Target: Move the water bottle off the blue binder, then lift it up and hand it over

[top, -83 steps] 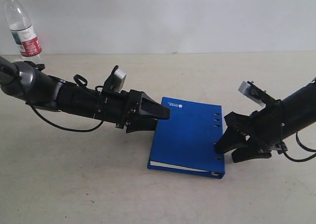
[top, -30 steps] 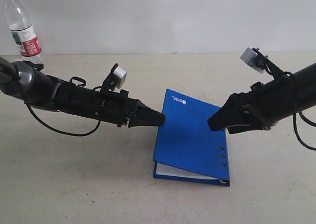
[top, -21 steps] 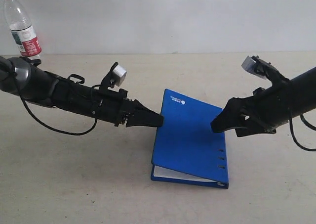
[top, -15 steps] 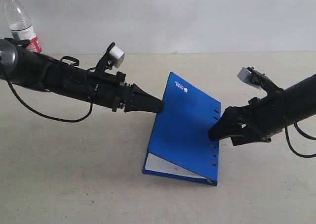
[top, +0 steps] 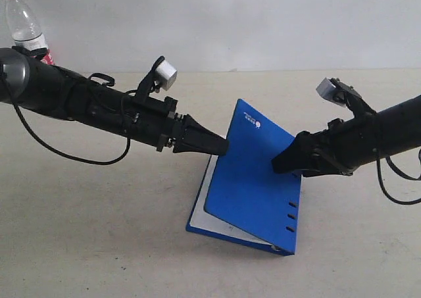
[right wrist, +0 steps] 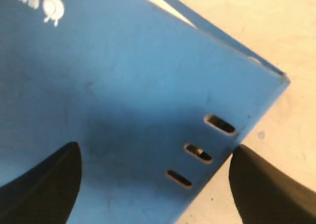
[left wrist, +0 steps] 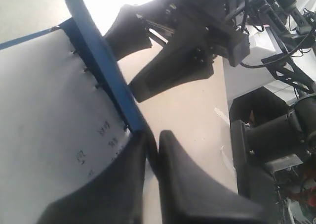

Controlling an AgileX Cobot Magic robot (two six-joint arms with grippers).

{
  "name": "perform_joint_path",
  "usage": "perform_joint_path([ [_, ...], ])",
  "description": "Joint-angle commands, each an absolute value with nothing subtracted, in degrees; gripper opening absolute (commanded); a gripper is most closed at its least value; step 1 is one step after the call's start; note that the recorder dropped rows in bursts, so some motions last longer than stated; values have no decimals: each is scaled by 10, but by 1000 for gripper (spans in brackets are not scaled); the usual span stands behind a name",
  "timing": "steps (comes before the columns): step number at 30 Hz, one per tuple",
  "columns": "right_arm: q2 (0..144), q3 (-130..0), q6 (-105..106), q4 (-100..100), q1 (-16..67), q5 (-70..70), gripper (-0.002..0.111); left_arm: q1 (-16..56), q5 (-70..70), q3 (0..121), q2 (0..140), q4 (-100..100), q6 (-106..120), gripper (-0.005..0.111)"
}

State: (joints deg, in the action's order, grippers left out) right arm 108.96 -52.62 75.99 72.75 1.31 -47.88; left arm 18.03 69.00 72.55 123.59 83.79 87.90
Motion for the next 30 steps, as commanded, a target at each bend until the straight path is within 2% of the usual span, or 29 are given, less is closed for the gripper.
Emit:
perform_joint_path([
  [1,1087,-526,774,748,11,-461,74,187,700,726,1223,829,889,4],
  [12,1087,-526,773,762,11,-473,74,186,700,726,1177,818,855,4],
  [15,1087,-526,773,762,11,-485,74,186,595,726,1177,759,799,7],
  [18,1087,-526,773,762,11,-486,74,186,487,726,1177,667,731,22],
  [24,1087,-526,773,774,11,-484,74,186,430,726,1177,625,642,70],
  [26,1087,-526,773,777,11,-486,74,186,431,726,1177,625,625,74],
  [30,1087,-526,769,781,11,-518,74,186,439,726,1180,623,591,72],
])
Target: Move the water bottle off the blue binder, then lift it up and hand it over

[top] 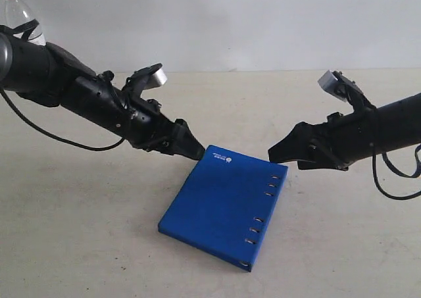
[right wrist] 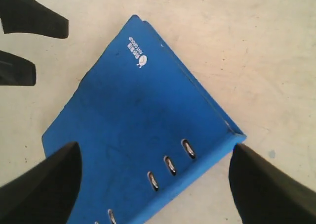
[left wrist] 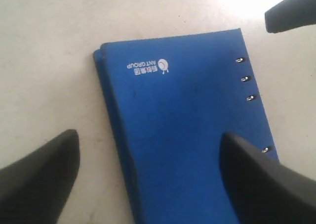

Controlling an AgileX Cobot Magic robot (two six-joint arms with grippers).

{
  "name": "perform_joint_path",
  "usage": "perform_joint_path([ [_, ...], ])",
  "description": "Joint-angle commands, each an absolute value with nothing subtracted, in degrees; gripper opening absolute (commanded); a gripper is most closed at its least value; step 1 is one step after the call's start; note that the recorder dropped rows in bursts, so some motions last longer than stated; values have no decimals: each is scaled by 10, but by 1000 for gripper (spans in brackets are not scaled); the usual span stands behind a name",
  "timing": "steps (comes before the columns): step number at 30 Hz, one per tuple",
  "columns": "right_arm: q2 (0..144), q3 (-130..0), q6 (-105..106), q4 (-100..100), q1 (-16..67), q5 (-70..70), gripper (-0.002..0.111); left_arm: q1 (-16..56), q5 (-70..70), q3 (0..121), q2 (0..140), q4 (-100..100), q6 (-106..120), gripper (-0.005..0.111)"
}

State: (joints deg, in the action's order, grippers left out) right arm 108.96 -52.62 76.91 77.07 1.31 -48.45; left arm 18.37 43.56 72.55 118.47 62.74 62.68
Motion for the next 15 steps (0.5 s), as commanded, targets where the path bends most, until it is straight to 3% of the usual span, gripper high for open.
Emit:
perform_joint_path([
  [1,1087,-526,769,782,11,-532,74,186,444,726,1185,623,585,72],
  [15,1087,-526,675,740,11,-559,74,186,490,726,1270,628,548,71],
])
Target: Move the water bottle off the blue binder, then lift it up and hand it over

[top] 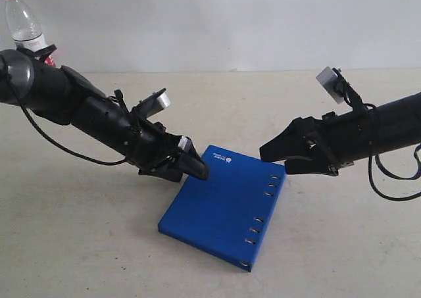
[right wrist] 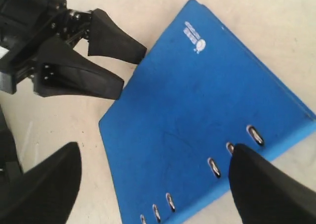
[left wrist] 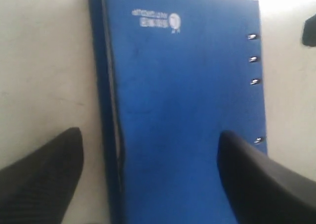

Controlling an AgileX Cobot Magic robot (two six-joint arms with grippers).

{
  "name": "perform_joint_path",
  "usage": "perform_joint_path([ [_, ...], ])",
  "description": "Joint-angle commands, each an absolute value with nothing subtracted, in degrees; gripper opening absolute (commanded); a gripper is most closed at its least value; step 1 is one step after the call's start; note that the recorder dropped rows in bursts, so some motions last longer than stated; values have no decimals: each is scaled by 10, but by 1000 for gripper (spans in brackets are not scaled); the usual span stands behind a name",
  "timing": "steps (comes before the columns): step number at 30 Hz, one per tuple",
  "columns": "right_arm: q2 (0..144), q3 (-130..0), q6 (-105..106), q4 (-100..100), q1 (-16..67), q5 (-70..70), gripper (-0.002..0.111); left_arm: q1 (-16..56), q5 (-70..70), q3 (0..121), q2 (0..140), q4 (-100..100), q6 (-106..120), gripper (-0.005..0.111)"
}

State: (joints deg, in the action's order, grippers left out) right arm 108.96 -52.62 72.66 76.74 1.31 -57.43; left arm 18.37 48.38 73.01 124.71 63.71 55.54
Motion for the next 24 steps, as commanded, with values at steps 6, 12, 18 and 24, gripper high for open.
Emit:
perform_joint_path([
  [6,1087,-526,625,712,11,-524,74,186,569,733,1273,701,600,71],
  [12,1087,-526,634,713,25,-554,74,186,665,754,1273,783,643,71],
  [18,1087,-526,647,697,52,-546,74,186,700,763,1273,847,669,71],
  [24,1076,-526,634,648,38,-497,74,186,700,763,1273,820,669,71],
])
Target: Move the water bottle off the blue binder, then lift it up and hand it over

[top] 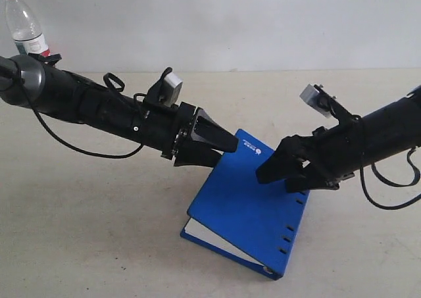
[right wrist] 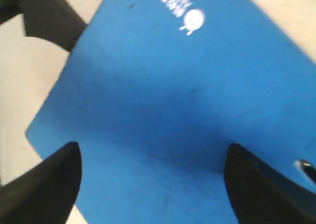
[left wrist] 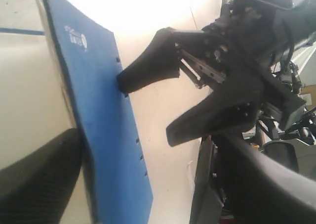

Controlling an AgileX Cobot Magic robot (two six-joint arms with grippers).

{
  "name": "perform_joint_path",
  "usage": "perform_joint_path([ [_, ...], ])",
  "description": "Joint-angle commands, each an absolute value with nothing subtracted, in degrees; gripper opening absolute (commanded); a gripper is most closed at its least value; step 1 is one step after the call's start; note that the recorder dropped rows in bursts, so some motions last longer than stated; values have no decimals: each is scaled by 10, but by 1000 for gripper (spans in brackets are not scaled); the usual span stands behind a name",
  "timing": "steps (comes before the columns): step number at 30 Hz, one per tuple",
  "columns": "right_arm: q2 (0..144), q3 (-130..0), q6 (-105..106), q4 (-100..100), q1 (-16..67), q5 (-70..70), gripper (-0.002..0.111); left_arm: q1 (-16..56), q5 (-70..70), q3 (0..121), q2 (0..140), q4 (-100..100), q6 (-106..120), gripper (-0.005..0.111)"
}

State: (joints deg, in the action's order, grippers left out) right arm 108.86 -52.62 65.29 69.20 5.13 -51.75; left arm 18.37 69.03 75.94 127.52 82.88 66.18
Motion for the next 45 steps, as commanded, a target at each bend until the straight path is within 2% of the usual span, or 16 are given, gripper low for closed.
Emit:
perform_joint_path([
  [1,1076,-526,617,635,36,-495,74,186,700,763,1273,819,669,71],
  [10,1076,-526,408,496,6,-531,74,186,700,763,1273,820,669,71],
  [17,1125,-526,464,571,7,-567,74,186,686,763,1273,807,669,71],
  [27,1165,-526,546,659,7,-594,74,186,509,763,1273,615,520,71],
  [33,1165,-526,547,660,7,-593,74,193,533,763,1273,638,519,71],
  [45,1165,-526,598,725,7,-660,74,275,575,766,1284,617,512,71],
])
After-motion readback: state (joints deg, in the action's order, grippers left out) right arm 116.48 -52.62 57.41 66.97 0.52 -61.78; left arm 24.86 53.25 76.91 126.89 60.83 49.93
